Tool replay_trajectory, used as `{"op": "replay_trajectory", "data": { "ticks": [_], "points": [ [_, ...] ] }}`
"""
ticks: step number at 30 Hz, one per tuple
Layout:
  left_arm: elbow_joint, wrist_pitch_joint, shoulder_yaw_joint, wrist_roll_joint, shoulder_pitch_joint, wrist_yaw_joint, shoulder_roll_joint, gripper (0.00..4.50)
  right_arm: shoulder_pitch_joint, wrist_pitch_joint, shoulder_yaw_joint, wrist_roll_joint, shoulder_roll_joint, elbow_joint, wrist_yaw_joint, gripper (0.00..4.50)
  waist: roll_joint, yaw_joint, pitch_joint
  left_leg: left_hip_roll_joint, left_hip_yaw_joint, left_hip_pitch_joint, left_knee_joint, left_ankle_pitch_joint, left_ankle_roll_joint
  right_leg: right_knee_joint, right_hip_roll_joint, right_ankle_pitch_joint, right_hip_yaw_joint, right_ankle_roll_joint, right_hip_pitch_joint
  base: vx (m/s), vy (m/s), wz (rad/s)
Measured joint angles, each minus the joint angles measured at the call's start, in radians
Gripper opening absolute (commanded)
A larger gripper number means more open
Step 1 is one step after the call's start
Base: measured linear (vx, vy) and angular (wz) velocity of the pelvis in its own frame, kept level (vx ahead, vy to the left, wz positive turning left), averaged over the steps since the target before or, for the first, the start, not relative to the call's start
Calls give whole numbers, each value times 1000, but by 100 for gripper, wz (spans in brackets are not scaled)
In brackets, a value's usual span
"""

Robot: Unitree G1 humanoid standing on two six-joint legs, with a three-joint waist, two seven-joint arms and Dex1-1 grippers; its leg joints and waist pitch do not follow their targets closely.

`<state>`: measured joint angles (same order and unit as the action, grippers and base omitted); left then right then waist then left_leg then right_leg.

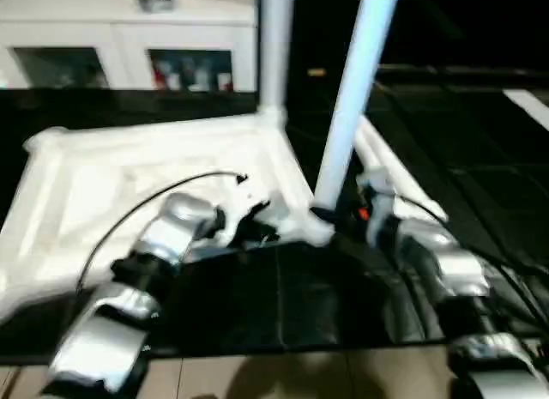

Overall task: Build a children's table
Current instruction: Rotate leg to tighten

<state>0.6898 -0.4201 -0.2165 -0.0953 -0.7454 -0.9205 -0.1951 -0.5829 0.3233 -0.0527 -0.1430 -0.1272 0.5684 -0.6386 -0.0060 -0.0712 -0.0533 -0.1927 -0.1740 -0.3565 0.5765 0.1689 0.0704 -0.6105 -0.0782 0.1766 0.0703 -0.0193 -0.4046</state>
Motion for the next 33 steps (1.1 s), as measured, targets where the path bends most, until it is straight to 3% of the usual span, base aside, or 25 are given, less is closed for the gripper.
{"op": "replay_trajectory", "data": {
  "ticks": [3,8,11,17,25,27,28,33],
  "points": [
    [-3,-45,23,-3,-12,98,41,0,-51,-20,-10,31,35,53,114,203,0,3,0,0,0,-2,-3,0,0,1,0,-1,0,-3,-2,0,0,0],
    [-27,-63,21,-18,-11,121,54,0,-60,-49,-10,64,45,63,148,203,0,-1,0,0,0,-4,-6,2,1,4,1,1,1,-2,-3,0,0,0],
    [-28,-59,13,-20,-11,121,50,0,-57,-50,-10,67,46,61,148,265,0,-1,0,0,0,-5,-6,2,1,4,1,1,1,-2,-3,0,0,0],
    [-28,10,-22,-39,-4,121,30,0,-46,-87,-4,78,65,62,167,315,1,1,-1,0,0,-4,-6,2,2,4,1,0,1,-3,-3,0,0,0],
    [-9,127,-43,-55,4,100,6,0,61,-111,-2,40,21,-51,71,394,1,-20,-2,0,0,-9,-5,2,2,4,1,0,1,-3,-6,0,0,0],
    [6,150,-41,-55,0,129,8,0,90,-119,12,38,1,-68,41,394,1,-21,-2,0,0,-11,-4,2,2,3,1,0,1,-3,-8,0,0,0],
    [18,160,-37,-55,-6,143,10,27,107,-118,13,34,-4,-83,37,427,0,-20,-2,0,0,-12,-3,2,1,3,1,-1,1,-3,-9,0,0,0],
    [17,217,6,-16,-32,172,27,78,165,-86,14,8,-47,-170,-6,449,-2,-28,-3,0,0,-15,-1,2,1,2,1,-1,1,-3,-12,0,0,0]
  ]
}}
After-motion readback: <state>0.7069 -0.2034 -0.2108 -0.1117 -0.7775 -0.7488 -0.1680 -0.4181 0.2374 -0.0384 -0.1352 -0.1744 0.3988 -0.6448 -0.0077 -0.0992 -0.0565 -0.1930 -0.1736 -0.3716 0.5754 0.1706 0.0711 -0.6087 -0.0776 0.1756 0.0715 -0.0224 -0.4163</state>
